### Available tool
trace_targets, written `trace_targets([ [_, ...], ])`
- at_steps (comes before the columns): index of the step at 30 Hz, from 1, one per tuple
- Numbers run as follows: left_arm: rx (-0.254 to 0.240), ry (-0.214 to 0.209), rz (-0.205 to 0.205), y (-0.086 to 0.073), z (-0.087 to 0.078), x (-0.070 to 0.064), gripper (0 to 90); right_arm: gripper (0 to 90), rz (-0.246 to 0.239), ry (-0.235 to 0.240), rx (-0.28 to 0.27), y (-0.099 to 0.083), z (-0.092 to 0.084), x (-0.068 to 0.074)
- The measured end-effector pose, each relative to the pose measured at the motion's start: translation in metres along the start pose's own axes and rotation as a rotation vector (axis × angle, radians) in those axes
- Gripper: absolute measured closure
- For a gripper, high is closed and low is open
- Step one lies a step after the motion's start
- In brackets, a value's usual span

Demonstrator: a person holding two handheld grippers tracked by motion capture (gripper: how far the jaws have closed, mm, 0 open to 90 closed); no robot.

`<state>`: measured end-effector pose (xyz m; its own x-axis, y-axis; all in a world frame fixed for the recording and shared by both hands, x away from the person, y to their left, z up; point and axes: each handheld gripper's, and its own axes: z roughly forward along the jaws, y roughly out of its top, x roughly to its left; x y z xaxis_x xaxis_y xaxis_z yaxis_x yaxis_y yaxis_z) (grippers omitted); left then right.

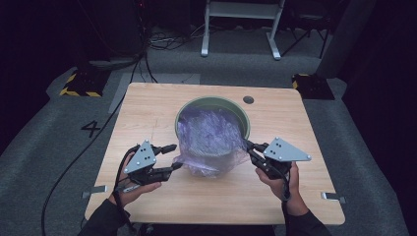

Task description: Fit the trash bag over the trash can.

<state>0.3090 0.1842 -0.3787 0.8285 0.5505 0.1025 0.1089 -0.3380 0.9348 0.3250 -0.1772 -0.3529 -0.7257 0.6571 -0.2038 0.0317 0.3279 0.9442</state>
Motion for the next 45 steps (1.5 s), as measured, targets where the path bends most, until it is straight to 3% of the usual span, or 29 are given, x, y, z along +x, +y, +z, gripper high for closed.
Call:
trace_targets([
  [2, 0.006, 0.027, 0.022, 0.002, -0.005, -0.005, 24.1, 90.0, -0.001, -0.005, 0.000, -0.001, -0.001, -0.001],
  [5, 0.007, 0.025, 0.049, 0.010, -0.012, -0.013, 15.6, 90.0, -0.010, -0.027, 0.003, 0.000, -0.002, -0.001],
  [9, -0.009, 0.020, 0.097, 0.028, -0.021, -0.024, 15.4, 90.0, -0.020, -0.056, -0.002, 0.004, -0.003, -0.001],
  [11, -0.024, -0.016, 0.109, 0.034, -0.025, -0.028, 15.9, 90.0, -0.021, -0.061, -0.007, 0.006, -0.004, -0.001],
  [15, -0.038, -0.020, 0.122, 0.042, -0.027, -0.034, 19.2, 90.0, -0.022, -0.077, -0.010, 0.008, -0.003, -0.001],
  [24, -0.018, 0.019, 0.208, 0.074, 0.002, -0.053, 19.4, 90.0, -0.051, -0.065, -0.001, 0.012, 0.000, 0.006],
  [26, 0.007, 0.066, 0.224, 0.080, 0.008, -0.053, 24.5, 90.0, -0.065, -0.067, -0.001, 0.012, -0.001, 0.008],
  [28, 0.012, 0.062, 0.228, 0.082, 0.012, -0.048, 35.6, 90.0, -0.066, -0.056, -0.002, 0.012, -0.001, 0.008],
  [30, 0.030, 0.105, 0.214, 0.082, 0.016, -0.042, 42.2, 90.0, -0.072, -0.052, -0.003, 0.012, -0.001, 0.009],
  [32, 0.040, 0.103, 0.183, 0.081, 0.018, -0.030, 53.1, 90.0, -0.076, -0.047, -0.008, 0.011, -0.002, 0.009],
  [35, 0.060, 0.116, 0.174, 0.078, 0.018, -0.017, 69.1, 90.0, -0.080, -0.038, -0.015, 0.010, -0.003, 0.009],
  [39, 0.033, 0.120, 0.148, 0.073, 0.016, 0.000, 88.8, 90.0, -0.082, -0.034, -0.010, 0.008, -0.005, 0.007],
  [41, 0.038, 0.131, 0.151, 0.072, 0.014, 0.007, 89.7, 90.0, -0.077, -0.034, -0.009, 0.006, -0.006, 0.005],
  [45, 0.037, 0.145, 0.115, 0.068, 0.013, 0.023, 89.7, 90.0, -0.064, -0.044, -0.005, 0.003, -0.010, 0.000],
])
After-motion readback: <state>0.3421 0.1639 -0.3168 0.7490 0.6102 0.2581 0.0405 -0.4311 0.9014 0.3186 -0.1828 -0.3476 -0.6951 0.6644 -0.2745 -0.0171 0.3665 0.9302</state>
